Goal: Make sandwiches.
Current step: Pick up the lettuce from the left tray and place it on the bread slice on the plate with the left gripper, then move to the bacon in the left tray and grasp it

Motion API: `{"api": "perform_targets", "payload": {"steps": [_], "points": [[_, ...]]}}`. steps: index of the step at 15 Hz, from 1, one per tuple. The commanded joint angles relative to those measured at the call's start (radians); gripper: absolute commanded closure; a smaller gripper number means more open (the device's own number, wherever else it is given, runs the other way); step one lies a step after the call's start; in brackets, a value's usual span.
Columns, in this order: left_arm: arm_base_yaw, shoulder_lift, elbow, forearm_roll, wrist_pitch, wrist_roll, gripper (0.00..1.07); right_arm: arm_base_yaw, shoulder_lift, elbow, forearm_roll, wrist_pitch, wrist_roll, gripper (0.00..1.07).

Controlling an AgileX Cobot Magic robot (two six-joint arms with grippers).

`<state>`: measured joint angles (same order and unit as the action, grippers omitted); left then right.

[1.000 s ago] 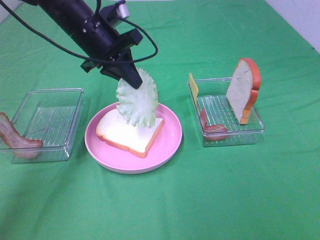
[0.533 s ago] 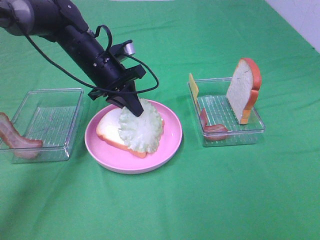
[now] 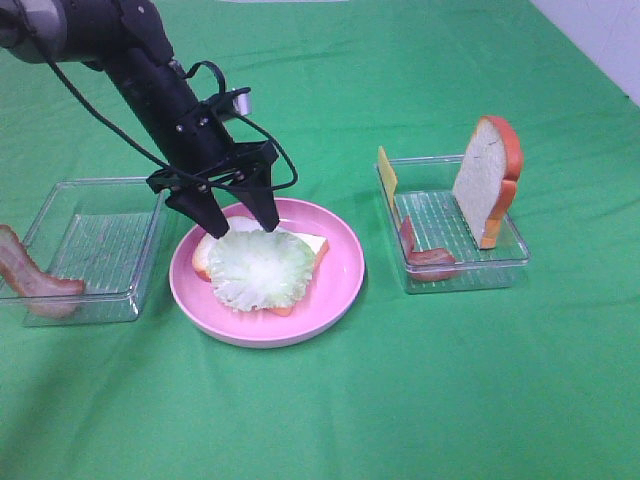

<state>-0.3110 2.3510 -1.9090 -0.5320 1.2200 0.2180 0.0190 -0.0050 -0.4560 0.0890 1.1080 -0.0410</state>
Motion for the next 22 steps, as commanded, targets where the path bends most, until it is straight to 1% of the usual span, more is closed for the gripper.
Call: {"api": "perform_targets", "payload": {"steps": [1, 2, 3, 4, 5, 6, 7, 8, 9, 15, 17, 18, 19, 22], "points": [[-0.002, -0.043, -0.065, -0.006, 0.070, -0.012, 0.05, -0.006, -0.025, 0.003, 0.004, -0.008, 0.003, 0.12], [-0.002, -0.062, -0.096, 0.011, 0.086, -0.036, 0.06, -0.006, -0.025, 0.003, 0.005, -0.008, 0.003, 0.12], [-0.002, -0.082, -0.132, 0.047, 0.103, -0.081, 0.06, -0.006, -0.025, 0.003, 0.006, -0.008, 0.003, 0.12], [-0.003, -0.111, -0.143, 0.089, 0.101, -0.122, 0.06, -0.006, -0.025, 0.003, 0.005, -0.008, 0.003, 0.12], [-0.007, -0.144, -0.143, 0.150, 0.101, -0.134, 0.06, -0.006, -0.025, 0.003, 0.005, -0.008, 0.003, 0.12], [-0.007, -0.175, -0.143, 0.230, 0.101, -0.159, 0.06, -0.006, -0.025, 0.003, 0.005, -0.008, 0.003, 0.12], [-0.007, -0.188, -0.142, 0.263, 0.101, -0.179, 0.06, -0.006, -0.025, 0.003, 0.006, -0.008, 0.003, 0.12], [-0.007, -0.237, -0.120, 0.381, 0.101, -0.226, 0.06, -0.006, -0.025, 0.003, 0.005, -0.008, 0.003, 0.12], [-0.007, -0.272, -0.089, 0.426, 0.101, -0.232, 0.06, -0.006, -0.025, 0.003, 0.005, -0.008, 0.003, 0.12], [0.003, -0.454, 0.111, 0.518, 0.101, -0.231, 0.06, -0.006, -0.025, 0.003, 0.005, -0.008, 0.003, 0.12], [0.037, -0.504, 0.167, 0.522, 0.101, -0.230, 0.06, -0.006, -0.025, 0.003, 0.006, -0.008, 0.003, 0.12], [0.066, -0.526, 0.191, 0.518, 0.101, -0.230, 0.06, -0.006, -0.025, 0.003, 0.005, -0.008, 0.003, 0.12], [0.115, -0.552, 0.234, 0.508, 0.100, -0.231, 0.06, -0.006, -0.025, 0.003, 0.006, -0.008, 0.003, 0.12], [0.184, -0.592, 0.318, 0.503, 0.100, -0.231, 0.06, -0.006, -0.025, 0.003, 0.004, -0.008, 0.003, 0.12]]}}
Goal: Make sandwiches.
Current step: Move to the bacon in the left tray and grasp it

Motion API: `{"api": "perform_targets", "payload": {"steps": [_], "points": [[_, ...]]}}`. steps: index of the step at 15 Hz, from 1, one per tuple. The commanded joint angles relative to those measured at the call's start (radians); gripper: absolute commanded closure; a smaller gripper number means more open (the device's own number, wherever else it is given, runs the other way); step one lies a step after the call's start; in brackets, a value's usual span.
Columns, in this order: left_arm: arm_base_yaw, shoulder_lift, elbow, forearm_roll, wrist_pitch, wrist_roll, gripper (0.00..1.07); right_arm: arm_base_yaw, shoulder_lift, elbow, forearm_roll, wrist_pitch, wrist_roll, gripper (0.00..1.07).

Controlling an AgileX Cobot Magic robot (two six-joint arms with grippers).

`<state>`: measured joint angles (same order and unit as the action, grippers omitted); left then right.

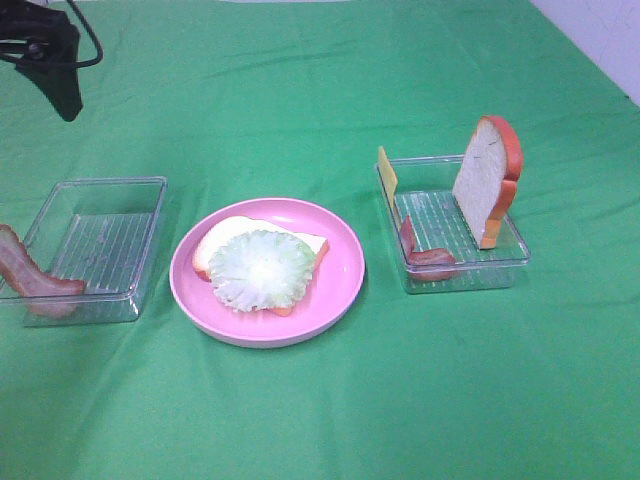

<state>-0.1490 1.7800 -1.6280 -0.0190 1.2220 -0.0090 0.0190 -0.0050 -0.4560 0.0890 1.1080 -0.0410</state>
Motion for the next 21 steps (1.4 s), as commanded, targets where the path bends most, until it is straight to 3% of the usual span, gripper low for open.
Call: {"api": "perform_targets", "payload": {"steps": [1, 5, 17, 21], "points": [[0.038, -0.029, 0.069, -0.010, 0.097, -0.004, 0.06, -0.006, -0.025, 0.003, 0.006, -0.008, 0.003, 0.12], [0.072, -0.030, 0.166, -0.043, 0.071, 0.003, 0.06, -0.006, -0.025, 0.003, 0.005, -0.008, 0.003, 0.12], [0.072, 0.095, 0.170, 0.012, 0.002, 0.004, 0.06, -0.006, -0.025, 0.003, 0.005, -0.008, 0.003, 0.12], [0.176, 0.158, 0.170, -0.096, -0.018, 0.009, 0.06, -0.006, -0.025, 0.003, 0.006, -0.008, 0.003, 0.12]]}}
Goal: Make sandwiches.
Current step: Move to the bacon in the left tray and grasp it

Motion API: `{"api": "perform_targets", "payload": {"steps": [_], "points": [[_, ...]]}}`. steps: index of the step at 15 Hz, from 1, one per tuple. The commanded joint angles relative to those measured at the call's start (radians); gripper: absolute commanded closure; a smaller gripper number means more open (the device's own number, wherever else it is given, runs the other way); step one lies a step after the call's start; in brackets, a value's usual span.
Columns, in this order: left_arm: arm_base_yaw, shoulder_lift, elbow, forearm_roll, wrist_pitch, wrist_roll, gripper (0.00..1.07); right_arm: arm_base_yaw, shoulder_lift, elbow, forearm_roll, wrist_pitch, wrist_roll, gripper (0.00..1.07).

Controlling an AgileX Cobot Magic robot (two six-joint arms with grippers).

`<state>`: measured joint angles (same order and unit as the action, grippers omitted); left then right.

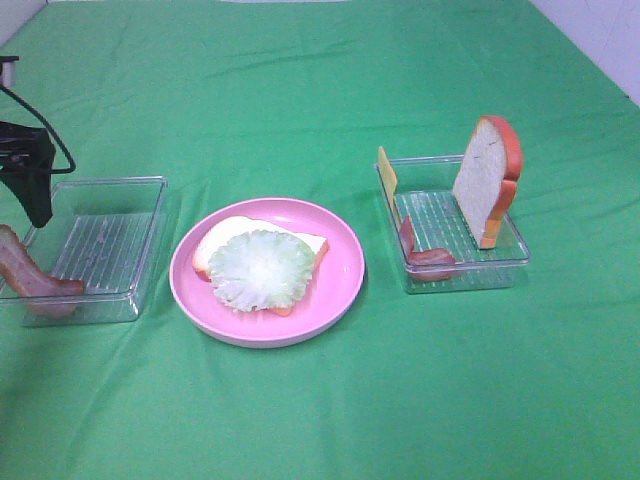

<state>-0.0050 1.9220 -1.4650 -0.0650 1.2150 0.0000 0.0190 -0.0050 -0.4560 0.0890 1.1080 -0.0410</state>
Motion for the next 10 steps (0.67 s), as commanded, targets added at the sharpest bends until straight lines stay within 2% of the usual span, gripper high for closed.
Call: {"api": "perform_targets", "payload": {"steps": [1, 10], "points": [[0.044, 0.022, 0.007, -0.086, -0.022, 0.031, 0.06, -0.006, -0.025, 0.003, 0.006, -0.008, 0.003, 0.12], [0.044, 0.125, 0.007, -0.082, -0.050, 0.049, 0.07, -0.006, -0.025, 0.003, 0.006, -0.008, 0.003, 0.12]]}}
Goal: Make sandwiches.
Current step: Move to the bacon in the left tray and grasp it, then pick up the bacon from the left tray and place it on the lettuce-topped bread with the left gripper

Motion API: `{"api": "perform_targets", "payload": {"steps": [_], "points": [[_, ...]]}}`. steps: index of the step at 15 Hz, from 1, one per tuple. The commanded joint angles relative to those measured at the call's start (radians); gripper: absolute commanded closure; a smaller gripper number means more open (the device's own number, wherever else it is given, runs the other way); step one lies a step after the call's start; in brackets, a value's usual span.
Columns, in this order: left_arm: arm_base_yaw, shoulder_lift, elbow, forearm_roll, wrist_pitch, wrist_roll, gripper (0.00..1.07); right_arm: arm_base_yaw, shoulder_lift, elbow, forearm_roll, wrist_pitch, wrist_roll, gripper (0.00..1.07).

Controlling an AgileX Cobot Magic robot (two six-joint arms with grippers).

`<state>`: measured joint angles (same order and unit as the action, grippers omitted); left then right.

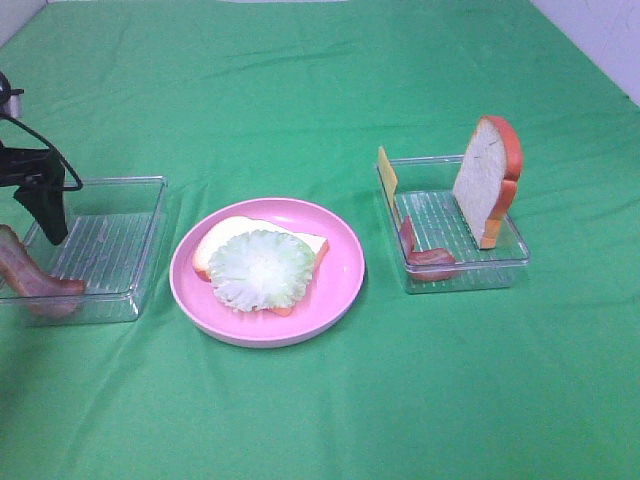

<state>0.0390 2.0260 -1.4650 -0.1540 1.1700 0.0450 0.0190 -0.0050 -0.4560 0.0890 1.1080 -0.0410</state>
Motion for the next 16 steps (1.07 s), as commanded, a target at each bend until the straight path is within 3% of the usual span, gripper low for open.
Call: {"api": "perform_targets", "payload": {"steps": [1, 4, 11, 13, 16], "points": [[0.000, 0.031, 0.007, 0.007, -0.005, 0.007, 0.09, -0.006, -0.025, 0.003, 0.006, -0.008, 0.003, 0.12], [0.000, 0.034, 0.007, 0.007, -0.007, 0.001, 0.22, -0.006, -0.025, 0.003, 0.006, -0.008, 0.003, 0.12], [0.000, 0.034, 0.007, 0.015, -0.023, -0.032, 0.97, -0.006, -0.025, 0.003, 0.006, -0.008, 0.003, 0.12], [0.000, 0.034, 0.007, 0.015, -0.024, -0.034, 1.07, -0.006, -0.025, 0.003, 0.006, -0.008, 0.003, 0.12], [0.000, 0.033, -0.001, -0.011, -0.015, -0.036, 1.07, -0.006, -0.025, 0.003, 0.006, -0.008, 0.003, 0.12]]}}
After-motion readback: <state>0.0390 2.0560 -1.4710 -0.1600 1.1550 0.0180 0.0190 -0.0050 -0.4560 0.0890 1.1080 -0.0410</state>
